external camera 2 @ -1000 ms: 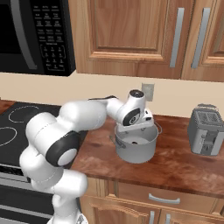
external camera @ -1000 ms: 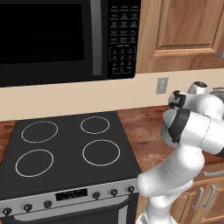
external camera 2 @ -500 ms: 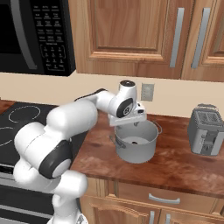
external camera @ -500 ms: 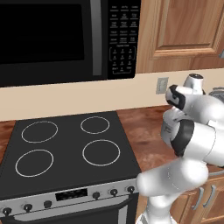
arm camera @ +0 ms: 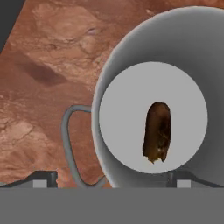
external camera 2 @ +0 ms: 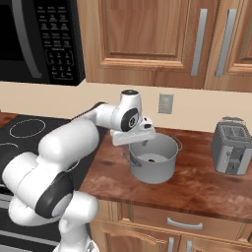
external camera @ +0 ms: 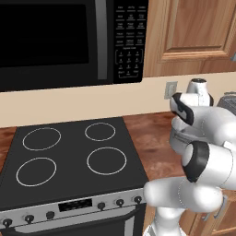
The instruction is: Turn on the sink faucet. Then move the sweet potato from the counter to the sink. Turn off the sink. Move the vegetable from the sink to the pot next to the stove. Finally move the pot to the rear left burner.
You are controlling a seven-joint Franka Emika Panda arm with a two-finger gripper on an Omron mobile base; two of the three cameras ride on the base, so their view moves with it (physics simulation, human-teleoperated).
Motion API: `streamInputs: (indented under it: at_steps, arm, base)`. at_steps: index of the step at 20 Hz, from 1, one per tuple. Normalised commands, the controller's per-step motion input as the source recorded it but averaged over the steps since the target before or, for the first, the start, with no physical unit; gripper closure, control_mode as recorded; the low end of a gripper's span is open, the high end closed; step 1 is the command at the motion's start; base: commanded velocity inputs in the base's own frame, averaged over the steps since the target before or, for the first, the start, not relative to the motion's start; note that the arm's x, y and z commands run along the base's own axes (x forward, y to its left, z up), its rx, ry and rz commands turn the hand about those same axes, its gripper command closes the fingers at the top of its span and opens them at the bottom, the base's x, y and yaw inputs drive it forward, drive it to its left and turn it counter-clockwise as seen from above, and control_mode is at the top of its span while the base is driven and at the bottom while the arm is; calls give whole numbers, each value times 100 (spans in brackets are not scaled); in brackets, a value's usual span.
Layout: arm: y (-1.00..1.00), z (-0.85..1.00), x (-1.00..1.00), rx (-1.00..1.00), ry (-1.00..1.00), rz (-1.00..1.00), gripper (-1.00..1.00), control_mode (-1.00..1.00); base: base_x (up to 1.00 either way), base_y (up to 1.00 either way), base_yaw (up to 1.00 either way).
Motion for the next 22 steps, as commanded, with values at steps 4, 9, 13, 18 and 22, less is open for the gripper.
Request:
streamInputs:
  at_steps: [4, 9, 13, 18, 22]
  arm:
    - [17, 0, -39, -6, 7, 0, -100, -100]
    - [17, -6, -36, -4, 4, 0, -100, -100]
    - [8, -11, -5, -2, 0, 1, -100, -100]
    - [0, -20, 20, 0, -1, 7, -100, -100]
    - [0, -29, 23, 0, -2, 8, -100, -100]
  base:
    - [0, 0, 0]
    - [0, 0, 0]
    - [0, 0, 0]
    - [0, 0, 0]
    - [0, 0, 0]
